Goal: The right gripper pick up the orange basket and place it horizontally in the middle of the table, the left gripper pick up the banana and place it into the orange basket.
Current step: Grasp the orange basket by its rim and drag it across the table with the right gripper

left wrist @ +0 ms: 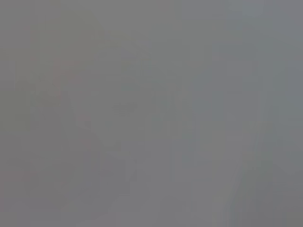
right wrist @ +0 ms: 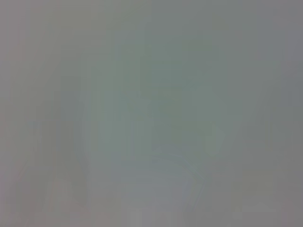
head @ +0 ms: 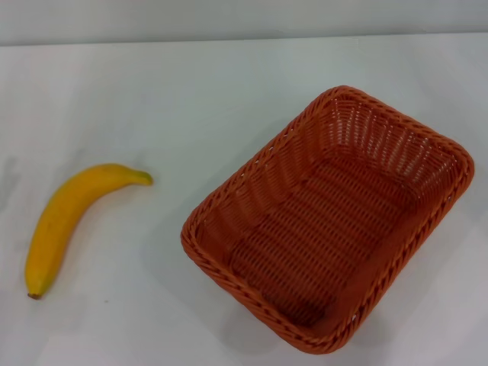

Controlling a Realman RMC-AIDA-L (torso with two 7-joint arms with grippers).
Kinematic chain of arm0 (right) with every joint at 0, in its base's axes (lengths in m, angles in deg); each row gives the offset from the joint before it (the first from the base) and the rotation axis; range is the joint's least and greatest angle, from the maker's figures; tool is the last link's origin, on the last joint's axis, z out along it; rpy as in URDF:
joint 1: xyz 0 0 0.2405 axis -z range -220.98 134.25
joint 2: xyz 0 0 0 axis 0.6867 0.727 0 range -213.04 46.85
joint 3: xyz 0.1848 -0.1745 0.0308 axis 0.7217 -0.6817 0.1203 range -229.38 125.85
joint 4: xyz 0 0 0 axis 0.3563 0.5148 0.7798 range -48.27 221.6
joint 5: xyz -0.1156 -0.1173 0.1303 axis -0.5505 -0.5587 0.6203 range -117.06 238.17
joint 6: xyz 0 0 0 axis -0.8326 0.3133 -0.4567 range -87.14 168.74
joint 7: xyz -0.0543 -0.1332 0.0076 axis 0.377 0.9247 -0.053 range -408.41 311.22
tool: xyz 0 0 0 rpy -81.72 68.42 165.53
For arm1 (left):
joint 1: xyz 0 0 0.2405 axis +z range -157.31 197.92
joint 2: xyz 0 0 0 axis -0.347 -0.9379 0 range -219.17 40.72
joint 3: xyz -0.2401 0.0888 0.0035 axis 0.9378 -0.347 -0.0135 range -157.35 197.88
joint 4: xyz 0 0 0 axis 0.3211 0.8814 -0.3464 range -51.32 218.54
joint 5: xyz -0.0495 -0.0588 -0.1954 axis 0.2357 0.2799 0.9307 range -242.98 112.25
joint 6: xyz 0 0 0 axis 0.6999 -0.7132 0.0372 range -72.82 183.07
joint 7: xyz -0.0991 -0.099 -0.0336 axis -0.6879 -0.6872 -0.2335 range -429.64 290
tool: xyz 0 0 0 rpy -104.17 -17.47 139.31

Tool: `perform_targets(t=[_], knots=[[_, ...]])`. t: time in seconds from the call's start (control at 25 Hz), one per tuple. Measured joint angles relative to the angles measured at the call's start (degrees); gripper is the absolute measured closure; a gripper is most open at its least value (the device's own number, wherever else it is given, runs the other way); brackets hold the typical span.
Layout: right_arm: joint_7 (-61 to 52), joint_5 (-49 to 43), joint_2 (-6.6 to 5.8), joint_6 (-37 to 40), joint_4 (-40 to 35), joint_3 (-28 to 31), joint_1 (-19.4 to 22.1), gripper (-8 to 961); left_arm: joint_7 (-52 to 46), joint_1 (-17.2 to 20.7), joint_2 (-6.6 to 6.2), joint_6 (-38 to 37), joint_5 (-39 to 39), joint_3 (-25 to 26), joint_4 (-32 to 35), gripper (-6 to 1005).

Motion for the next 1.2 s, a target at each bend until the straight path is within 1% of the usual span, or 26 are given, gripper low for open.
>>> perform_targets(t=[0.08, 0.16, 0.2, 0.28, 0.32, 0.4, 0.48, 0.56, 0.64, 0.68, 0.72, 0.76, 0.8, 0.88, 0.92, 1.0, 1.16, 1.2], knots=[[-7.18, -5.46, -0.79, -0.49, -6.39, -4.07, -1.04, 113, -0.04, 0.14, 0.0, -0.16, -0.08, 0.0, 0.01, 107], [-14.89, -11.79, -1.93, -1.25, -12.85, -9.34, -2.38, 113, -0.11, 0.2, -0.01, -0.19, -0.38, 0.0, 0.02, 107], [-17.62, -14.08, -2.32, -1.8, -14.84, -11.25, -3.02, 113, -0.15, 0.22, -0.03, -0.2, -0.55, 0.0, 0.0, 107], [-25.28, -20.57, -3.65, -4.41, -19.05, -16.22, -5.73, 113, -0.26, 0.21, -0.07, -0.21, -0.77, 0.01, -0.17, 107], [-26.8, -22.01, -3.9, -5.39, -19.58, -17.24, -6.65, 113, -0.38, 0.14, -0.09, -0.22, -0.82, 0.0, -0.28, 107], [-32.83, -27.75, -4.84, -9.92, -20.39, -20.71, -11.46, 114, -0.92, -0.12, -0.09, -0.2, -0.81, 0.01, -0.38, 107], [-35.89, -32.01, -4.96, -13.95, -19.14, -21.82, -15.77, 114, -1.46, -0.66, -0.16, -0.12, -0.84, 0.01, -0.45, 107], [-37.74, -35.98, -4.55, -17.72, -16.95, -22.2, -19.47, 114, -1.76, -1.34, -0.23, 0.04, -1.11, 0.01, -0.54, 107], [-39.08, -40.2, -3.7, -21.34, -13.63, -22.82, -23.65, 114, -1.93, -1.68, -0.25, 0.17, -1.57, 0.0, -0.59, 107], [-39.38, -41.67, -3.39, -22.02, -12.55, -22.99, -25.02, 114, -1.97, -1.67, -0.27, 0.24, -1.76, 0.01, -0.6, 107], [-39.76, -43.83, -2.43, -22.86, -10.66, -23.6, -27.23, 114, -1.98, -1.59, -0.31, 0.24, -1.94, -0.01, -0.75, 107], [-39.96, -45.56, -1.82, -22.97, -9.45, -24.0, -28.57, 115, -1.99, -1.45, -0.38, 0.21, -1.98, 0.01, -0.82, 107], [-40.22, -48.16, -0.68, -22.9, -7.92, -24.91, -30.56, 115, -1.99, -1.45, -0.38, 0.21, -1.98, 0.01, -0.82, 107], [-40.65, -51.88, 1.19, -22.58, -6.68, -26.55, -32.57, 115, -1.98, -1.16, -0.58, -0.39, -2.18, 0.01, -1.12, 107], [-40.9, -52.99, 1.72, -22.37, -6.39, -27.23, -33.03, 115, -1.96, -1.17, -0.59, -0.47, -2.22, 0.01, -1.11, 107], [-42.91, -53.77, 2.07, -20.87, -5.25, -30.61, -33.76, 115, -1.96, -1.26, -0.76, -0.5, -2.65, 0.0, -1.26, 107], [-46.94, -54.04, 1.82, -17.43, -2.13, -37.66, -34.91, 116, -2.27, -1.14, -1.07, -0.18, -3.19, 0.01, -1.71, 107], [-46.94, -54.04, 1.82, -17.43, -2.13, -37.66, -34.91, 116, -2.33, -1.13, -1.09, -0.21, -3.41, 0.01, -1.8, 107]])
